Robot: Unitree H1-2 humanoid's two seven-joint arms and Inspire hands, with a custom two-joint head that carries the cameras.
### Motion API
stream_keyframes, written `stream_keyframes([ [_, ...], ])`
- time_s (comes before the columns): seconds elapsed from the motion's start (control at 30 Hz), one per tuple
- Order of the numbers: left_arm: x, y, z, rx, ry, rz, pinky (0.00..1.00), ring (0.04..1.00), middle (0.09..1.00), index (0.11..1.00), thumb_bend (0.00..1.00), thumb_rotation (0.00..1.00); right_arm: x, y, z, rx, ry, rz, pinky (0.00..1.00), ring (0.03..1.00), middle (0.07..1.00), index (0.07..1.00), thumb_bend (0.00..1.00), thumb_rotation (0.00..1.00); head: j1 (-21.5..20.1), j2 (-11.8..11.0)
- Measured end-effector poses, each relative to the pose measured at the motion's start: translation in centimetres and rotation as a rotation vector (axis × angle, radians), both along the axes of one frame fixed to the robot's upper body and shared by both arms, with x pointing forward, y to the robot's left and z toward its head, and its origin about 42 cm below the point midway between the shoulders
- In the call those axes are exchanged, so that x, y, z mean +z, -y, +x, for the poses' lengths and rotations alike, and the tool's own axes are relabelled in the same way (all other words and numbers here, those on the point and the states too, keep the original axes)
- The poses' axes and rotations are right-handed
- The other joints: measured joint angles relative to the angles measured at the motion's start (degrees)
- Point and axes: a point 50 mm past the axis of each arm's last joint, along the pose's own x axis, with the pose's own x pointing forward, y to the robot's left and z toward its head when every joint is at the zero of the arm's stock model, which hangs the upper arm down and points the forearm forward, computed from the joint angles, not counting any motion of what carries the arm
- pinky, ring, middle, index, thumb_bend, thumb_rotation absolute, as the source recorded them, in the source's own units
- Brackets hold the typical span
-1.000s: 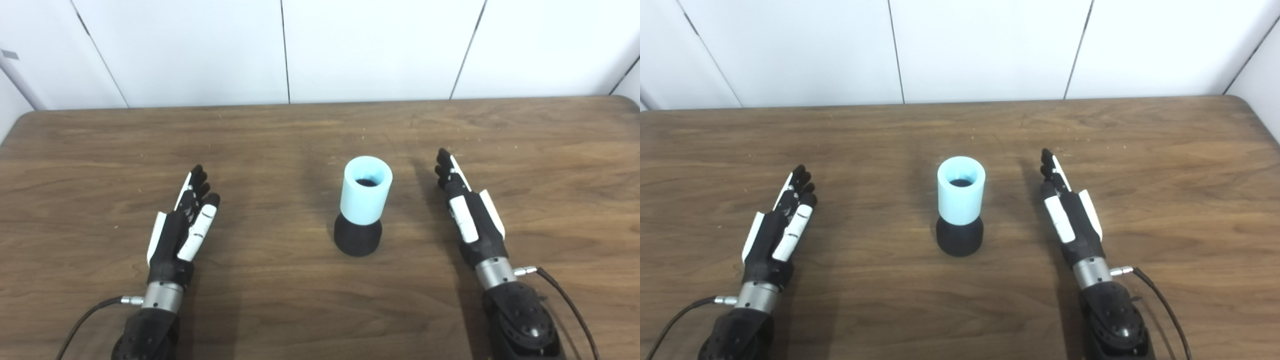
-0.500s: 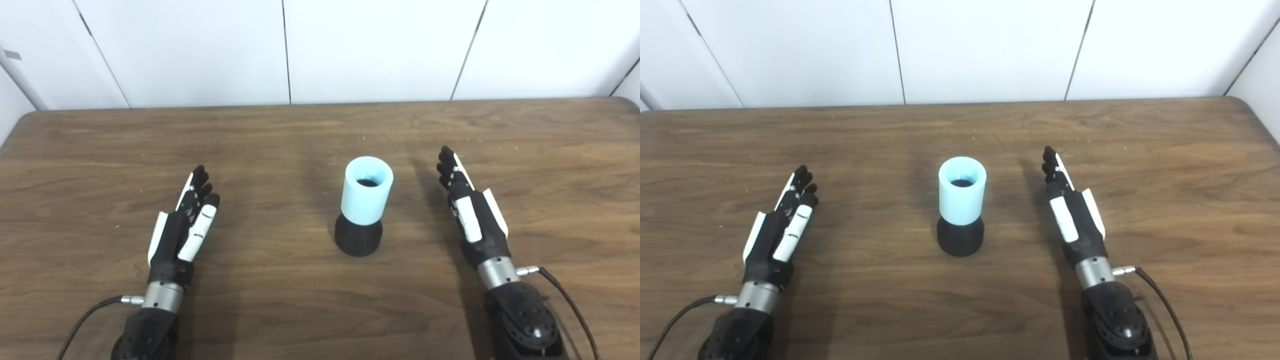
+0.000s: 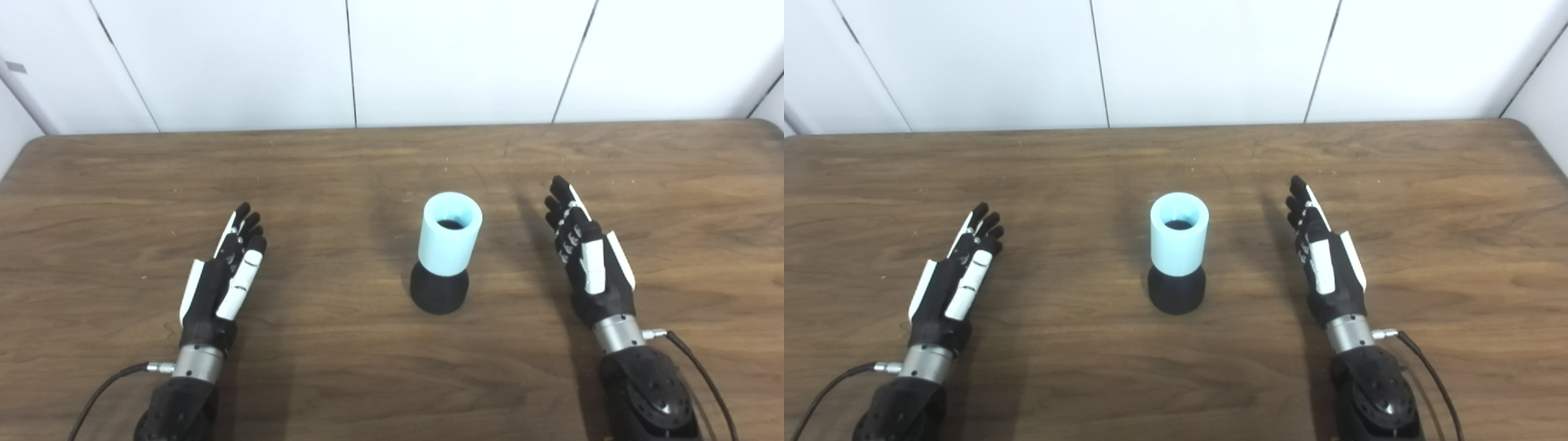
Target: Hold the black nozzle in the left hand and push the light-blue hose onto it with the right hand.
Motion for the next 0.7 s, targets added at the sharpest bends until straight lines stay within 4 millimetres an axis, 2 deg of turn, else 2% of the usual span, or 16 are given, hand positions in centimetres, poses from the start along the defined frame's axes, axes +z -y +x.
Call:
stream_keyframes([
  [0.7,-0.22,-0.31,-0.01,-0.002,0.011,0.016,0.91,0.948,0.965,0.994,0.39,0.78,0.11,0.13,0.01,-0.004,0.048,0.005,0.99,0.97,0.967,0.952,0.63,1.0,-0.6,-1.3],
])
